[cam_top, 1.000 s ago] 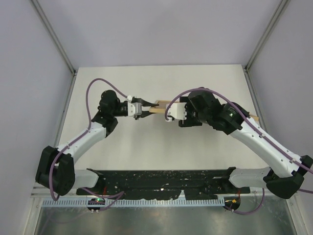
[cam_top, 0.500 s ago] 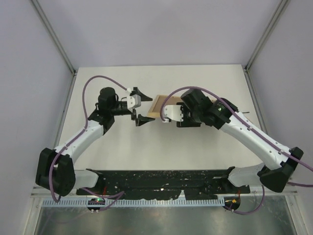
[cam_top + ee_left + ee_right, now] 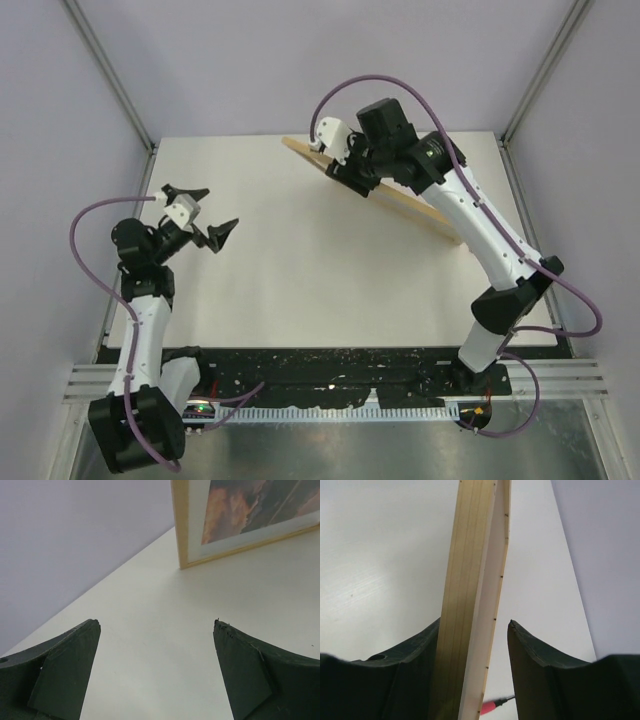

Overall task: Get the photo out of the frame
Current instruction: Turn over the photo frame at the center of the board.

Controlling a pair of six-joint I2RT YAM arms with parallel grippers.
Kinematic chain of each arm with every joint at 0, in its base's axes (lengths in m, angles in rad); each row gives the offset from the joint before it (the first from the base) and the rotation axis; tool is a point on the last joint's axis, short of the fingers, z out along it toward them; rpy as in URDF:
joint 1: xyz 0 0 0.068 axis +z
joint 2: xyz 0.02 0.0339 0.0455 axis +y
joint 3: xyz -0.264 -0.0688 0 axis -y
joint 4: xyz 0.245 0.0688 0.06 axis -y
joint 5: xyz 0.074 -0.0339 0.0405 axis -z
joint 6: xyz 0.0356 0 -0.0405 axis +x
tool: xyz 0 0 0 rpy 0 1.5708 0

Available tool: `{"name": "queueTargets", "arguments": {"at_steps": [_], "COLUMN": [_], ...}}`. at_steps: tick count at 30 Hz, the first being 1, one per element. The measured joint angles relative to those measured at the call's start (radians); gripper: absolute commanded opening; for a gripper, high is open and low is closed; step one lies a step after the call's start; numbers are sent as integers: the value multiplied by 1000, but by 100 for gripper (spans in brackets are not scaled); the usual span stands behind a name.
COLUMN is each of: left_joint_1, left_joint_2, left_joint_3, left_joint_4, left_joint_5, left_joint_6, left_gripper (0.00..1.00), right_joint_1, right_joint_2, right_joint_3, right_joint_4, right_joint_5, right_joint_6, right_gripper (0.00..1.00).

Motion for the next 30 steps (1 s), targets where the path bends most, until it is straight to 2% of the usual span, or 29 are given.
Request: {"name": "queueTargets", "arguments": {"at_steps": [4, 11, 17, 20, 25, 28, 30], "left_joint_1": [90, 122, 125, 126, 127, 127, 127], "left_joint_2": [-39, -52, -58, -59, -59, -59, -59], "left_joint_3": [-67, -117, -117, -117, -117, -120, -127], "left_joint_4": [32, 88, 133, 149, 161, 167, 172], "left_joint_5": [21, 48, 69, 76, 88, 98, 105], "left_joint_6": [-52, -135, -193, -216, -236, -238, -238], "left_gripper": [100, 100, 100, 100, 100, 100, 100], "right_joint_1": [-37, -142, -364, -512, -676, -768, -821], "right_joint_2": [93, 166, 190, 210, 219, 196, 164], "right_joint_3": [146, 321, 388, 383, 293, 158, 26], "right_joint_4": [24, 39, 68, 80, 131, 203, 269], "right_joint_5": [-27, -114, -283, -373, -460, -485, -569], "right_joint_6": [97, 271, 473, 570, 662, 741, 799], "right_gripper": [8, 8, 8, 8, 8, 8, 8]}}
